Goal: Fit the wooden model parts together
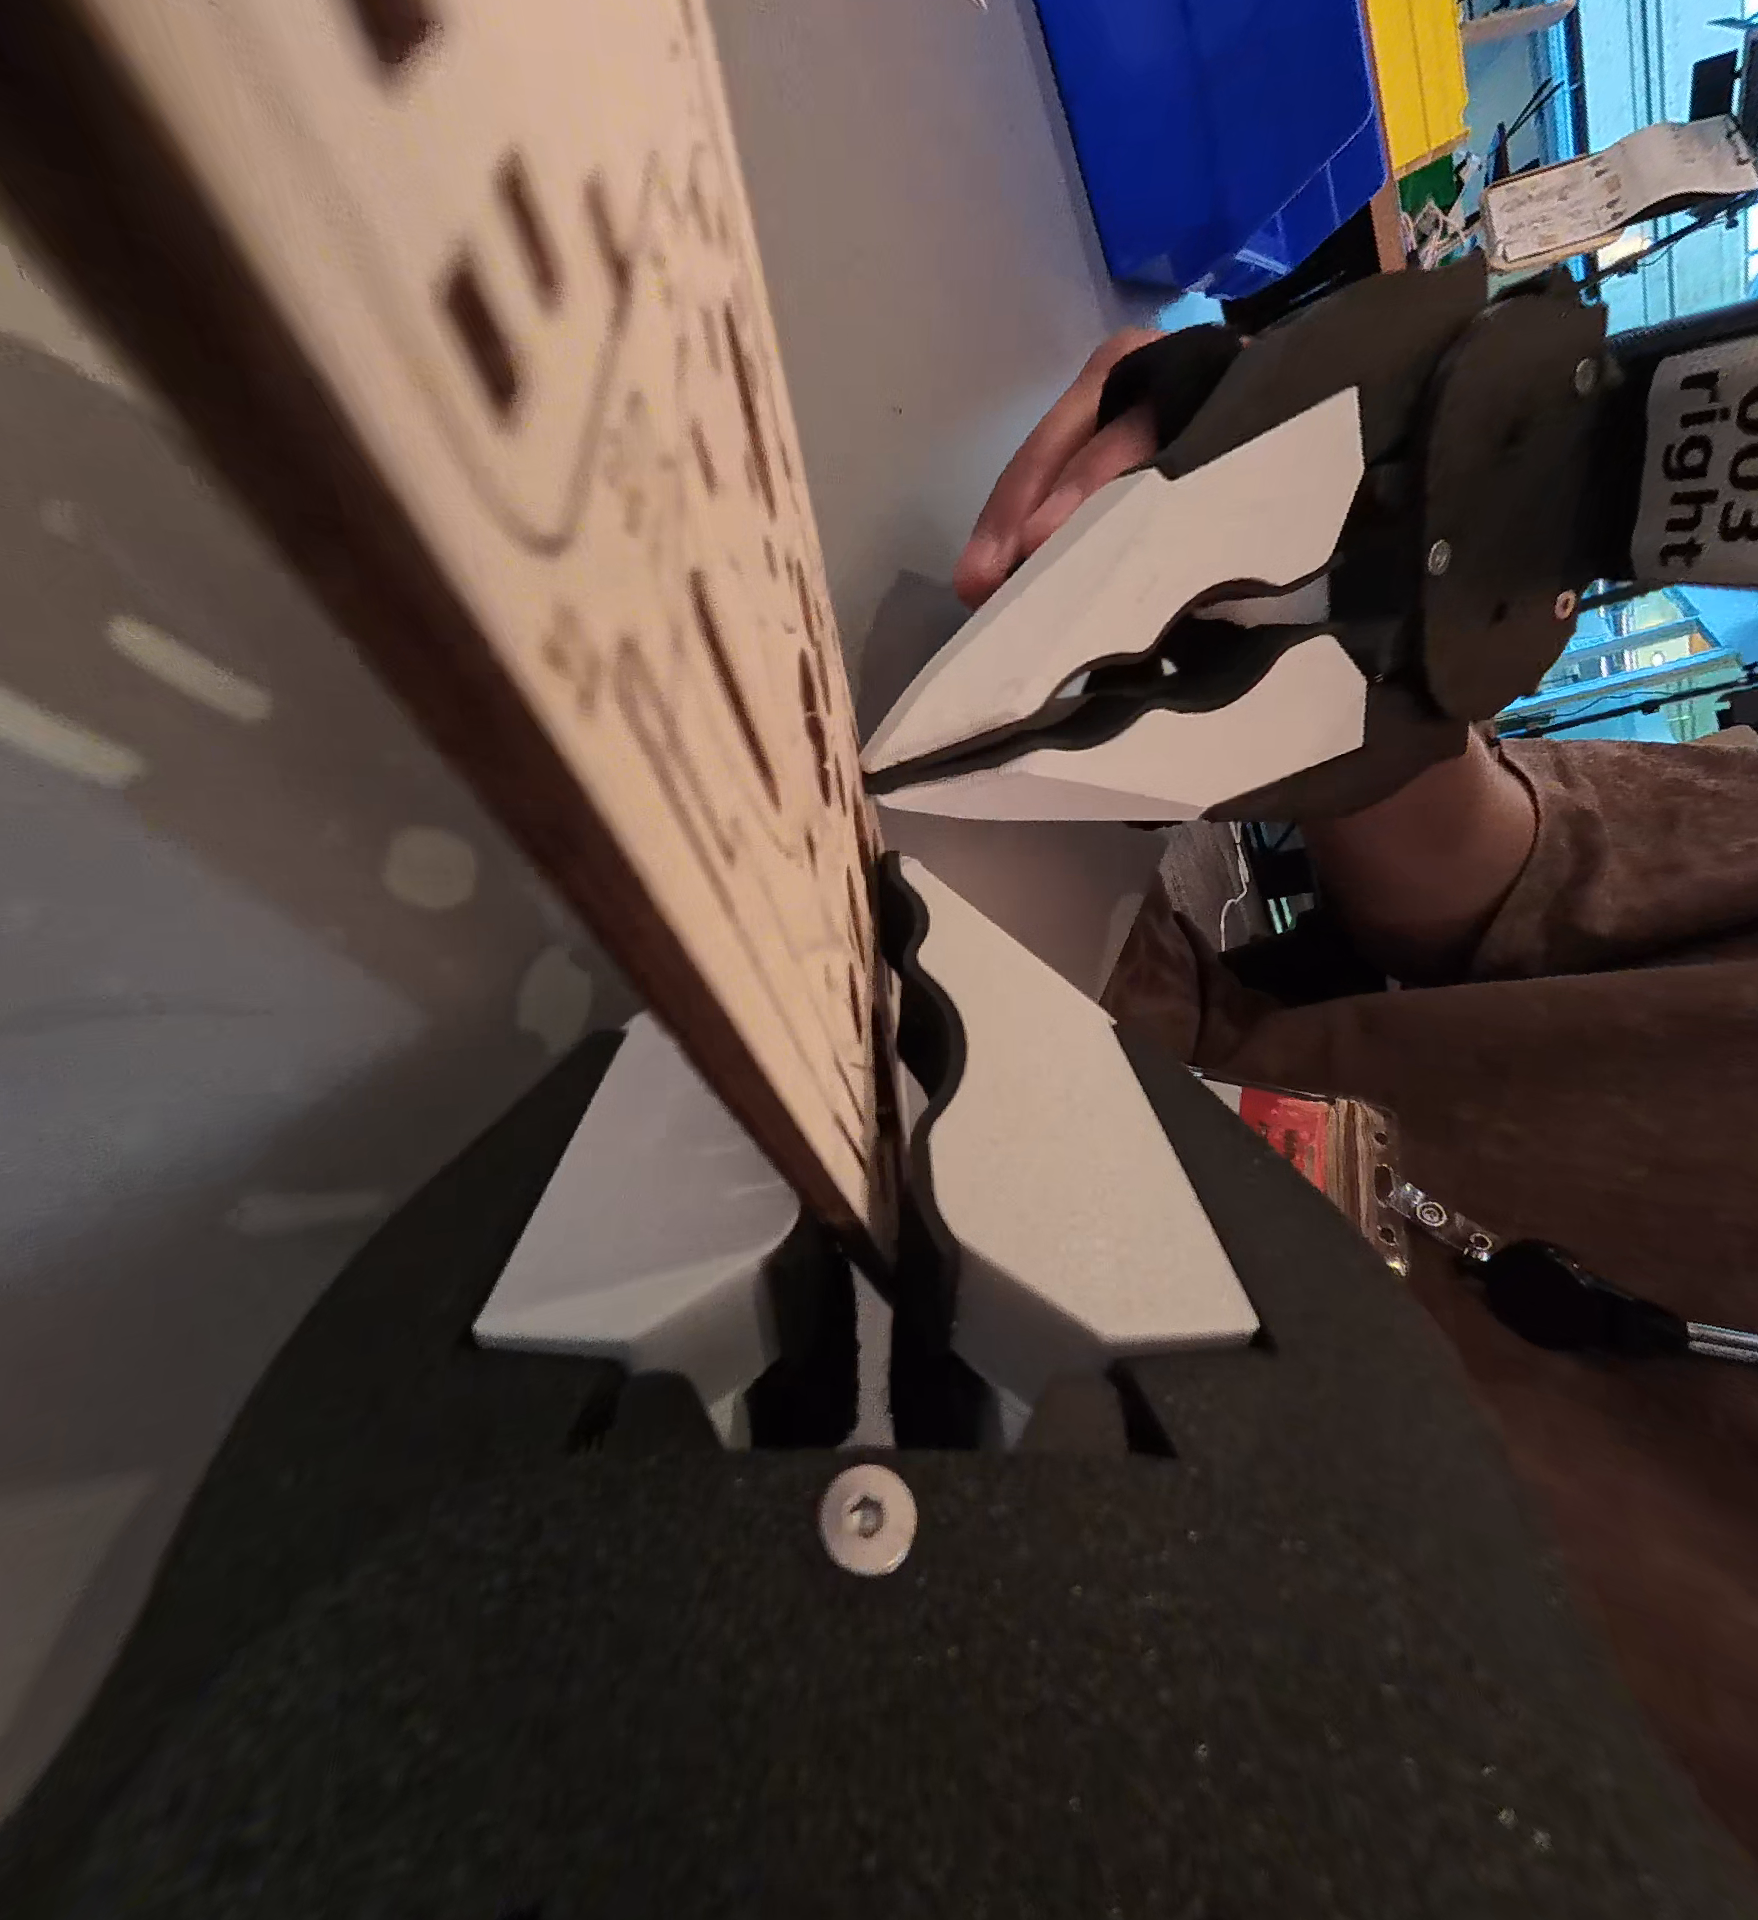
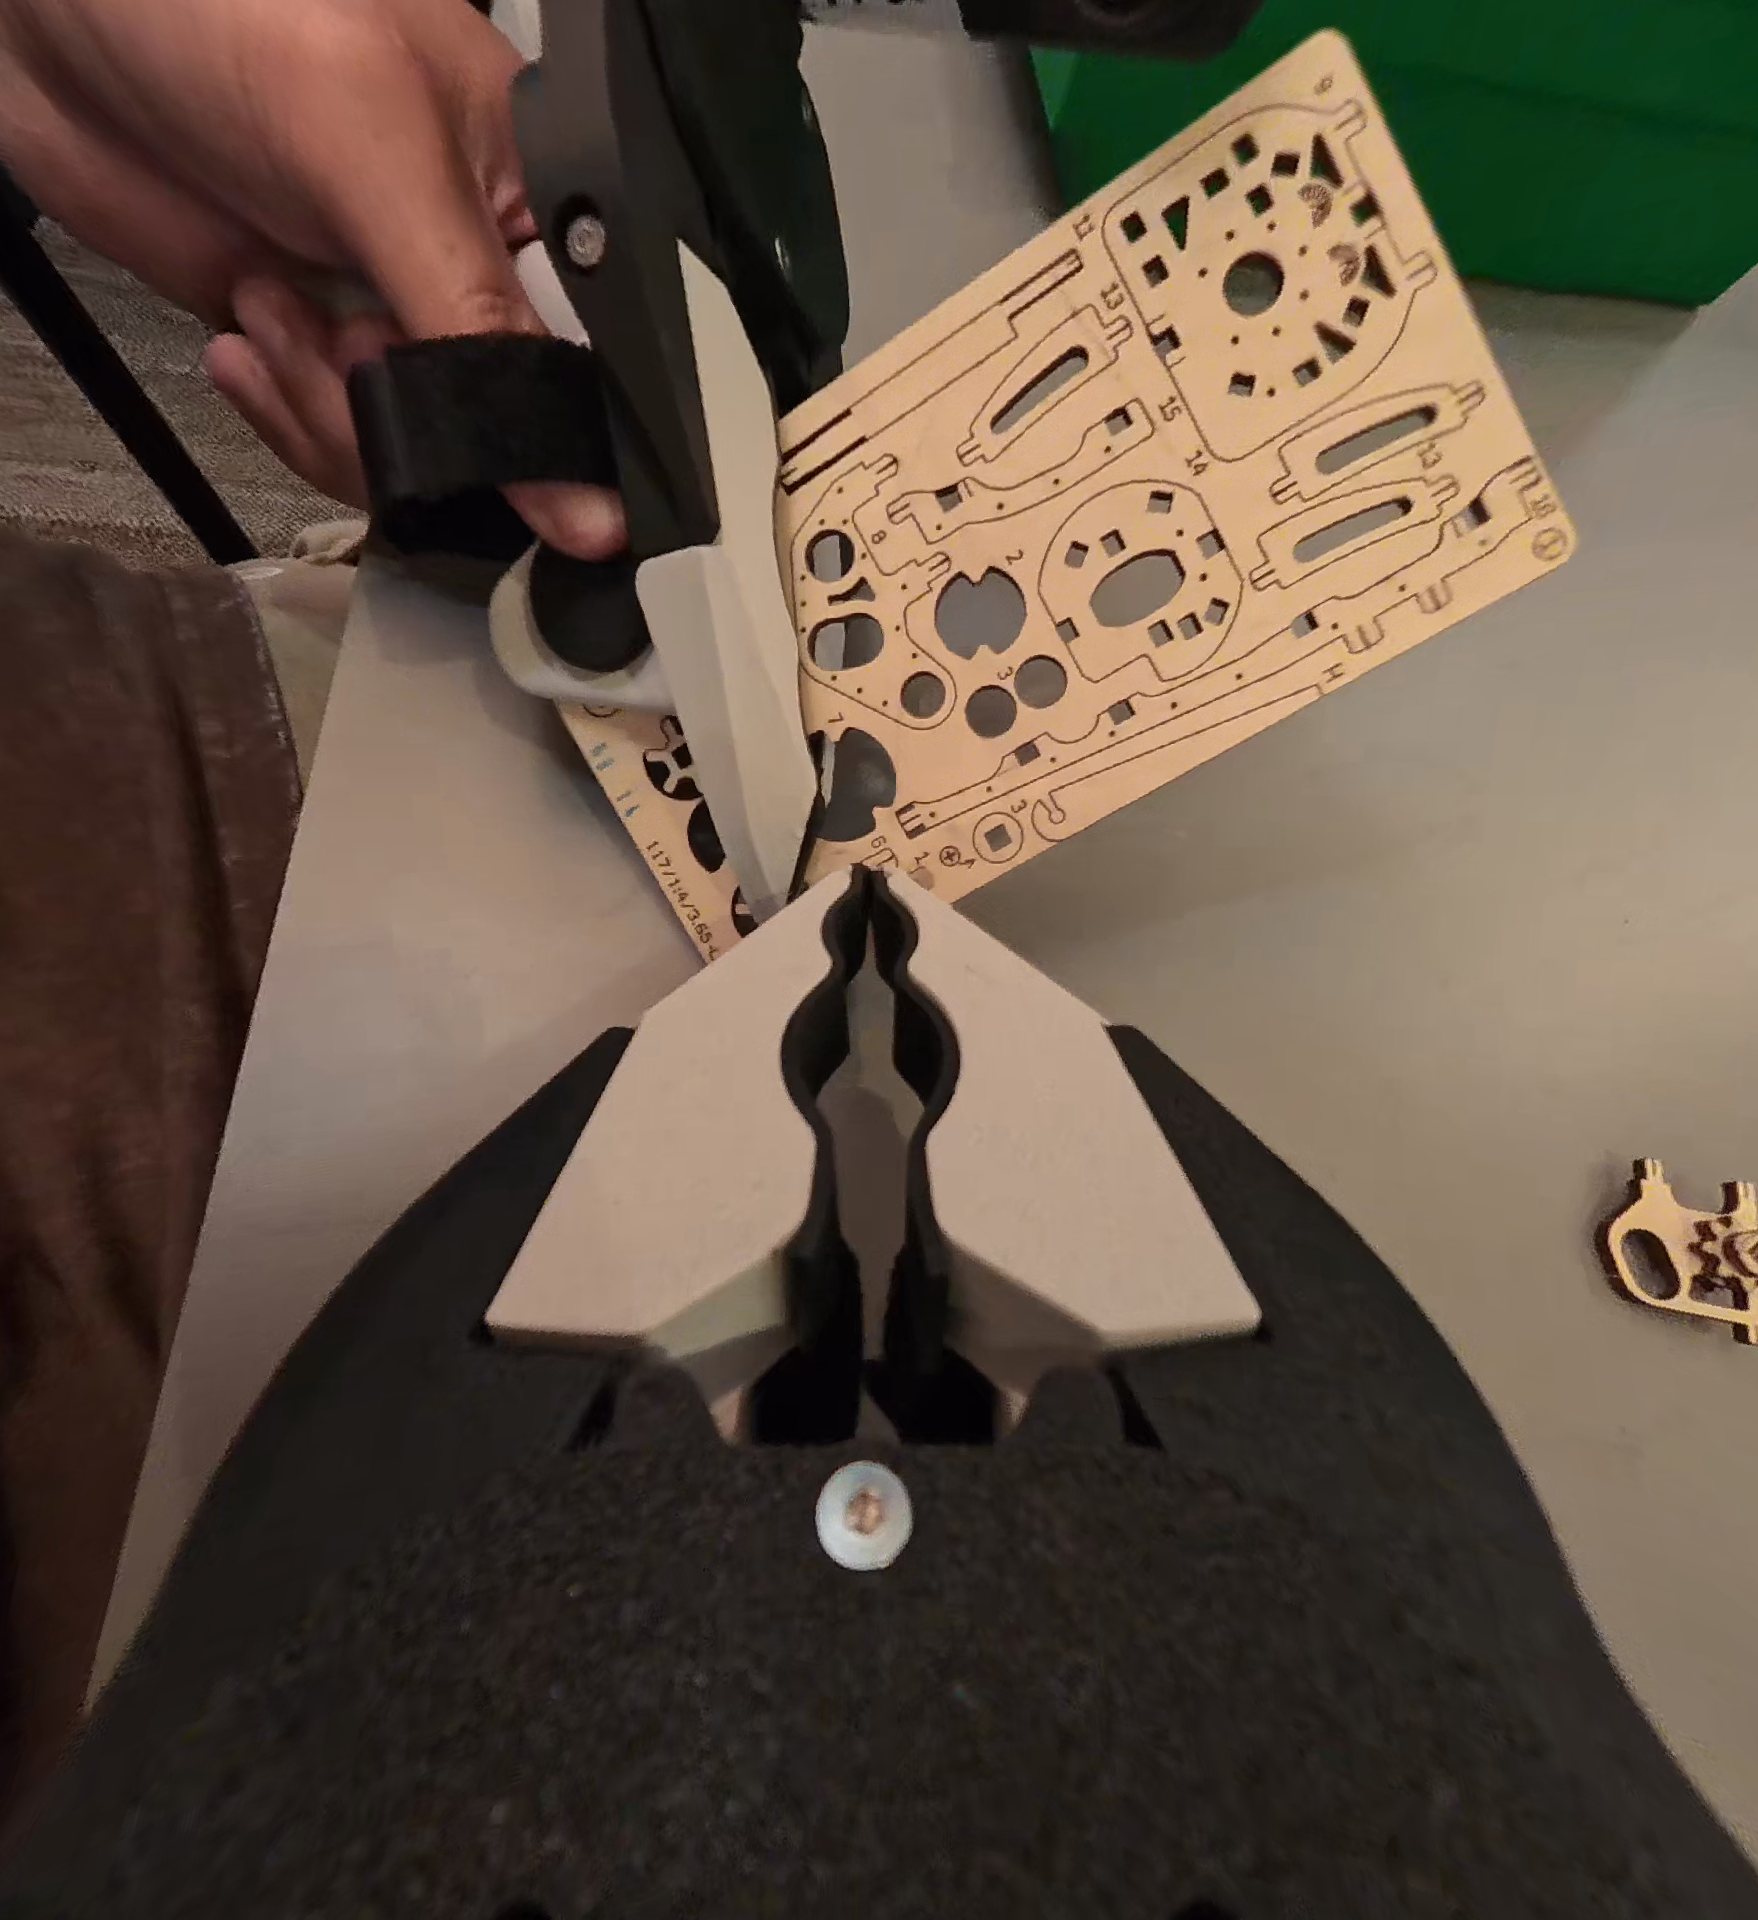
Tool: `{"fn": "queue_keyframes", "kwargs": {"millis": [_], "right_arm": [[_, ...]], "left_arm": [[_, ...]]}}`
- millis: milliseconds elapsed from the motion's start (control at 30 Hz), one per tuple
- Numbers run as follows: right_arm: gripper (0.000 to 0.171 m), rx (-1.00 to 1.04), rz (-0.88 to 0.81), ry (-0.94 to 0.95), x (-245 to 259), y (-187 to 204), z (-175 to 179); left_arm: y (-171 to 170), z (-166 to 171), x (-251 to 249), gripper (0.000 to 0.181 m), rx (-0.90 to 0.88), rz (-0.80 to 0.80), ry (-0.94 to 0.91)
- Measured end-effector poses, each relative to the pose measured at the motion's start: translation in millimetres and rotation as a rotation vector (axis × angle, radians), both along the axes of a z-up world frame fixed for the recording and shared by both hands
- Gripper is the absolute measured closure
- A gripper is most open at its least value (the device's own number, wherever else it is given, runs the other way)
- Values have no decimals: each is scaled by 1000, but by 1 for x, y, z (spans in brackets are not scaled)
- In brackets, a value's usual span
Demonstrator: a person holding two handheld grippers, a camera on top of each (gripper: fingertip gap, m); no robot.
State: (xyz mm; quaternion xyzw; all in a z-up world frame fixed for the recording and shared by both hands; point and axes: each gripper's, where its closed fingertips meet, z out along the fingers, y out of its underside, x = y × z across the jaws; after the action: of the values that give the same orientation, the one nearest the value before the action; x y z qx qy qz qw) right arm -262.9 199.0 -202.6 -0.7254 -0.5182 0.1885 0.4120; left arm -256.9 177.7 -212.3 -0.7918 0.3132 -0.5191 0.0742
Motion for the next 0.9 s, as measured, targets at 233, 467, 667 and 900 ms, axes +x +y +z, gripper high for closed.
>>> {"fn": "queue_keyframes", "kwargs": {"millis": [233,467,667,900], "right_arm": [[171,29,1,-150,0,1,-4],[171,-40,13,-212,-2,3,-9],[170,-106,-9,-74,2,5,4],[156,98,79,-140,6,0,7]], "left_arm": [[0,-1,0,178,10,4,13],[3,-4,-1,177,-16,22,29],[4,0,0,180,11,27,-3],[1,0,1,179,-10,9,-7]]}}
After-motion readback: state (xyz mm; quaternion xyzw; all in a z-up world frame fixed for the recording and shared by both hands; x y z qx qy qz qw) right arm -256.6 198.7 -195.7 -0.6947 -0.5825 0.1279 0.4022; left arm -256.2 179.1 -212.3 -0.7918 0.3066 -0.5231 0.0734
